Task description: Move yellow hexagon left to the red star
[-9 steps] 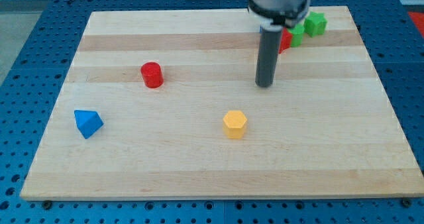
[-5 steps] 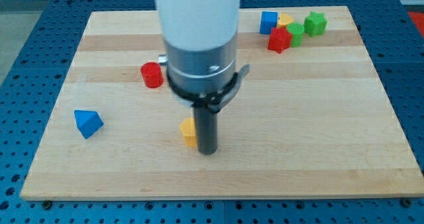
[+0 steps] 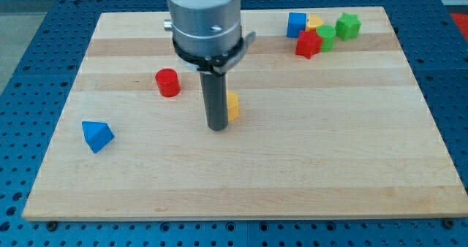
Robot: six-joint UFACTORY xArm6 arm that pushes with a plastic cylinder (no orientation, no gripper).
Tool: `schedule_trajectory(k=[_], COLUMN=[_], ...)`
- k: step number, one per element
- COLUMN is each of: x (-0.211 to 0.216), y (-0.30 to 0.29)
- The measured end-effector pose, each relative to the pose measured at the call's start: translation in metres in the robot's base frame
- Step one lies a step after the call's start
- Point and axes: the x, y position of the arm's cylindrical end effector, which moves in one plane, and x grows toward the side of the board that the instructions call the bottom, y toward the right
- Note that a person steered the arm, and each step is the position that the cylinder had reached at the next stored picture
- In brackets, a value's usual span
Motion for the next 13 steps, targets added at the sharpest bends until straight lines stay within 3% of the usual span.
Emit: schedule_trajectory(k=[3,7,9,11,13], x=[-0.072,-0.074,-0.096,-0.066,-0.121], y=[0.023,0.057,0.058,0.092,0.097])
